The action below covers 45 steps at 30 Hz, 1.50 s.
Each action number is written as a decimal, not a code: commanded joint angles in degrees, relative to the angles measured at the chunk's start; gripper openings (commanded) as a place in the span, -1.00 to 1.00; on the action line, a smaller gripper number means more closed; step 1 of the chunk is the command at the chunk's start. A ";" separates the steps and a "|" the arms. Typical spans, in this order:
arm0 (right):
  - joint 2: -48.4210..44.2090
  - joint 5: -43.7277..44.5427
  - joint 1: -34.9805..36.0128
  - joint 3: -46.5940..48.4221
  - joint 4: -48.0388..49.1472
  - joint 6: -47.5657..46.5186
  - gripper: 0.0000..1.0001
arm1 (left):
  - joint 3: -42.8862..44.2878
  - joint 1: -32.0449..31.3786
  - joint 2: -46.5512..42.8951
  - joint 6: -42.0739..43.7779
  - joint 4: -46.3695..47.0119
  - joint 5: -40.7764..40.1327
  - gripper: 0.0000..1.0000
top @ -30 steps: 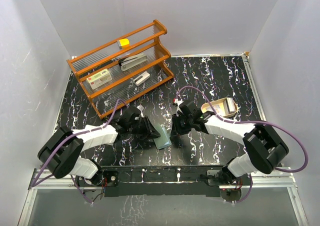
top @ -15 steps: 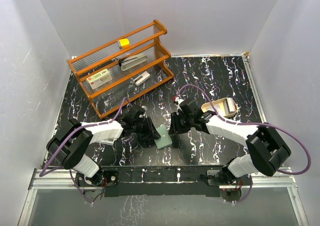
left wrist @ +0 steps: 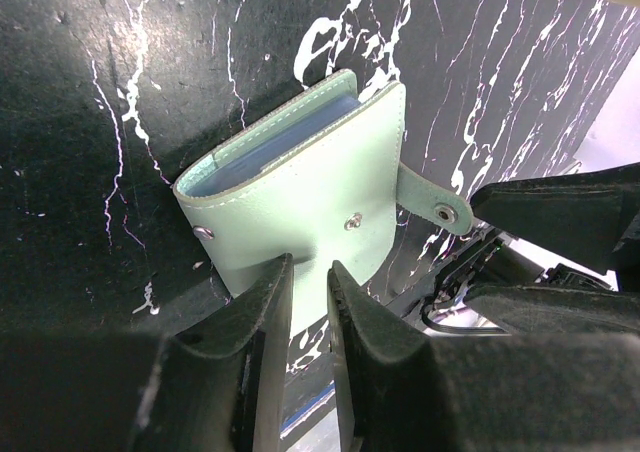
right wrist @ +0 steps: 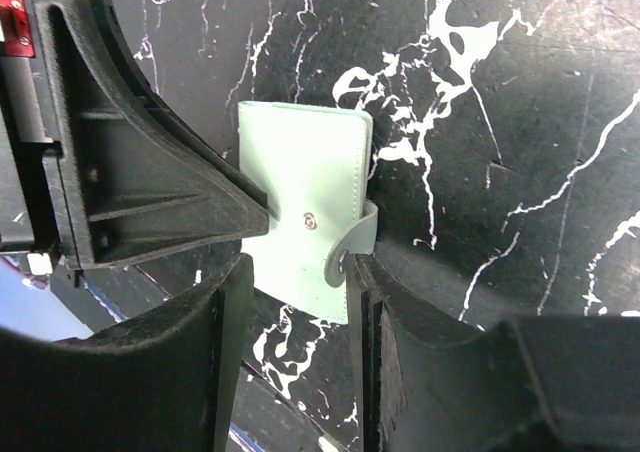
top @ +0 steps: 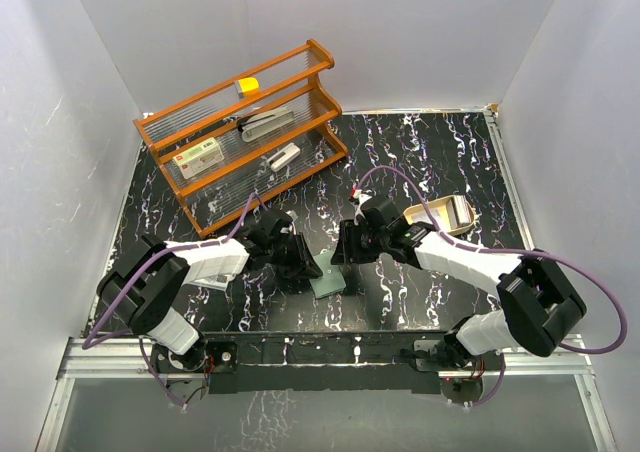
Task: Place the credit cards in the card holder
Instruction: Close the card holder at the center of the board.
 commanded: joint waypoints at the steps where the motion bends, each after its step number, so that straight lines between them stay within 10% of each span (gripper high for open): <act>1: 0.47 -2.21 0.05 -0.60 6.30 2.75 -0.18 | 0.37 -0.27 1.01 1.30 -3.23 -1.36 -0.60; 45: 0.25 -3.43 -0.23 -3.03 7.74 4.68 -0.25 | 6.07 -0.16 2.99 5.11 -12.88 -3.96 -0.63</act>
